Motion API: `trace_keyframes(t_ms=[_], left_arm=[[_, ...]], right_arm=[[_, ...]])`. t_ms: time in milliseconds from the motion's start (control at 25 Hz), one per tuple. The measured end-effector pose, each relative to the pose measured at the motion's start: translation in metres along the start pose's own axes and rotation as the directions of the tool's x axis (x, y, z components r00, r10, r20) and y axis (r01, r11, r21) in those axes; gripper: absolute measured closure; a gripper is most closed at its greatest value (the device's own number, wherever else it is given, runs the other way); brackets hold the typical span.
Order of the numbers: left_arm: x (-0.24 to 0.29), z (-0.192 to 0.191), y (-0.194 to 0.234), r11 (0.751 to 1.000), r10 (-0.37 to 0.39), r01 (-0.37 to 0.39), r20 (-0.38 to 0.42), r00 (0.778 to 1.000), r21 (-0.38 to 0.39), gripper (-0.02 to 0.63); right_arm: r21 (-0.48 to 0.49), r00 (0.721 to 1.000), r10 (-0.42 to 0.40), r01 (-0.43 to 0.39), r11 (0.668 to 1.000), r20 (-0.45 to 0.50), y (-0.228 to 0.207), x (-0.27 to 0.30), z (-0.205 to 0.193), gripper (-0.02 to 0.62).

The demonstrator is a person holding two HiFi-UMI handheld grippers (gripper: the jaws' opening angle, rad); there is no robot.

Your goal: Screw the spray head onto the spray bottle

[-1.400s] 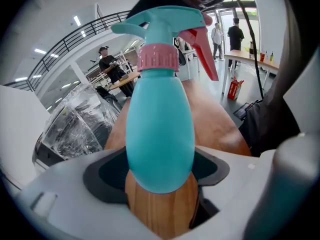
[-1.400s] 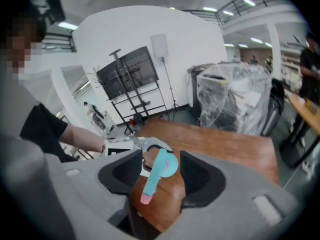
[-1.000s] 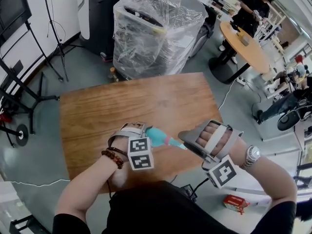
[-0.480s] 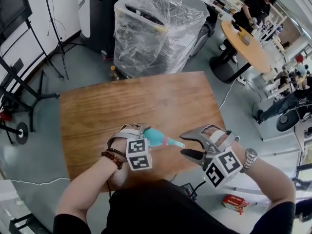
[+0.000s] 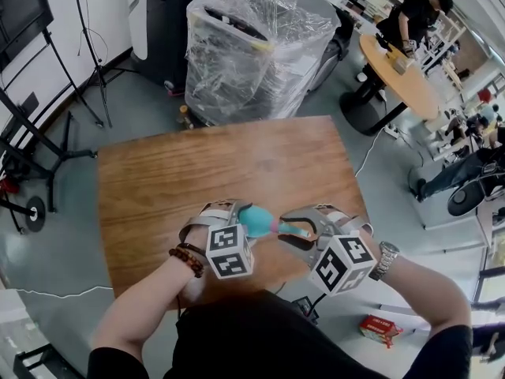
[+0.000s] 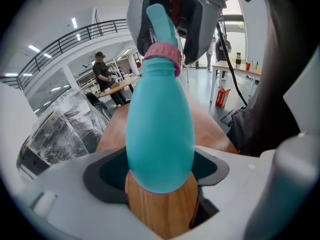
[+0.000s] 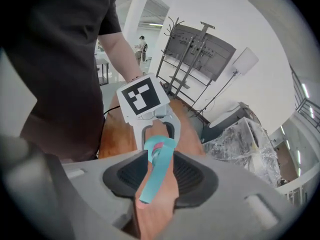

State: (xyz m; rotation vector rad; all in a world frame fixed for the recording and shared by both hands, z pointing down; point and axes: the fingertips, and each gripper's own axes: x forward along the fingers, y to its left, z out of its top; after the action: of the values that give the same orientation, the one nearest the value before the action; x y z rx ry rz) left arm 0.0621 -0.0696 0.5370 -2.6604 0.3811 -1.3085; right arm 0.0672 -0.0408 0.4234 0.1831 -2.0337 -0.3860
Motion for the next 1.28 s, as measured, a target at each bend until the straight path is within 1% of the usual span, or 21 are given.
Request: trace_keyframes(t_ms=[80,200,280,360,480,600,680,760,840,880,920,960,1000,1040,1120,1200,1240,1280], left_arm=[[0.001,0.001,0.0,1.0,0.0,0.0,0.002,1.0,-0.005,0.206],[0.001,-0.002,0.001,1.0,0.006,-0.006,-0.009,1.0,-0.006,0.207],[0.001,-0.006,0.001,1.0,0.007,-0.007,-0.034,0.999,0.003,0.206],[0.002,-0.009,0.002,1.0,0.012,-0.011,-0.064,0.998,0.019,0.206],[0.002,-0.01,0.003,0.999,0.027,-0.023,-0.102,0.994,0.044,0.206],[0.003,-0.011,0.004,0.996,0.044,-0.033,-0.139,0.989,0.078,0.206],[0.003,-0.012,0.004,0.996,0.045,-0.031,-0.159,0.986,0.087,0.206],[0.003,-0.013,0.002,0.996,0.035,-0.02,-0.177,0.984,0.087,0.206],[0.003,-0.013,0.0,0.996,0.015,0.001,-0.193,0.981,0.085,0.206],[0.003,-0.013,-0.001,0.996,0.005,0.012,-0.2,0.98,0.085,0.206],[0.002,-0.013,-0.002,0.996,-0.006,0.024,-0.205,0.979,0.085,0.206],[0.002,-0.012,-0.003,0.996,-0.02,0.038,-0.208,0.978,0.083,0.206],[0.001,-0.011,-0.004,0.995,-0.037,0.055,-0.21,0.977,0.078,0.206],[0.0,-0.011,-0.006,0.995,-0.057,0.074,-0.214,0.975,0.073,0.206],[-0.001,-0.01,-0.01,0.991,-0.101,0.119,-0.225,0.969,0.067,0.206],[-0.002,-0.009,-0.015,0.983,-0.143,0.166,-0.24,0.96,0.075,0.206],[-0.002,-0.009,-0.017,0.979,-0.161,0.186,-0.248,0.955,0.083,0.206],[-0.003,-0.008,-0.02,0.975,-0.177,0.204,-0.254,0.951,0.088,0.206]], right_arm=[[0.009,1.0,-0.001,0.001,1.0,0.006,-0.001,0.002,-0.001,0.474],[-0.006,1.0,-0.006,0.006,1.0,-0.008,-0.001,0.003,-0.003,0.479],[-0.066,0.999,-0.021,0.019,0.998,-0.036,-0.001,0.002,-0.004,0.482],[-0.164,0.996,-0.041,0.028,0.986,-0.077,0.0,0.0,-0.004,0.482],[-0.309,0.987,-0.058,0.008,0.951,-0.152,0.005,0.0,-0.004,0.482],[-0.422,0.975,-0.077,-0.018,0.907,-0.207,0.008,0.003,-0.009,0.483],[-0.486,0.966,-0.094,-0.036,0.873,-0.24,0.008,0.004,-0.01,0.483],[-0.556,0.96,-0.134,-0.026,0.831,-0.246,0.006,0.004,-0.006,0.483],[-0.626,0.959,-0.189,0.014,0.779,-0.213,0.003,0.005,0.004,0.483],[-0.659,0.957,-0.202,0.016,0.752,-0.208,0.006,0.006,0.005,0.483],[-0.694,0.954,-0.208,0.0,0.72,-0.216,0.011,0.007,0.002,0.483],[-0.737,0.948,-0.216,-0.027,0.675,-0.233,0.015,0.007,-0.004,0.483],[-0.784,0.941,-0.231,-0.054,0.618,-0.248,0.018,0.007,-0.009,0.483],[-0.829,0.934,-0.253,-0.075,0.554,-0.253,0.02,0.007,-0.014,0.483],[-0.902,0.925,-0.297,-0.097,0.421,-0.238,0.02,0.006,-0.018,0.483],[-0.949,0.924,-0.321,-0.112,0.296,-0.209,0.023,0.004,-0.021,0.483],[-0.962,0.926,-0.324,-0.116,0.246,-0.194,0.024,0.003,-0.022,0.483],[-0.972,0.928,-0.325,-0.117,0.205,-0.181,0.025,0.002,-0.023,0.483]])
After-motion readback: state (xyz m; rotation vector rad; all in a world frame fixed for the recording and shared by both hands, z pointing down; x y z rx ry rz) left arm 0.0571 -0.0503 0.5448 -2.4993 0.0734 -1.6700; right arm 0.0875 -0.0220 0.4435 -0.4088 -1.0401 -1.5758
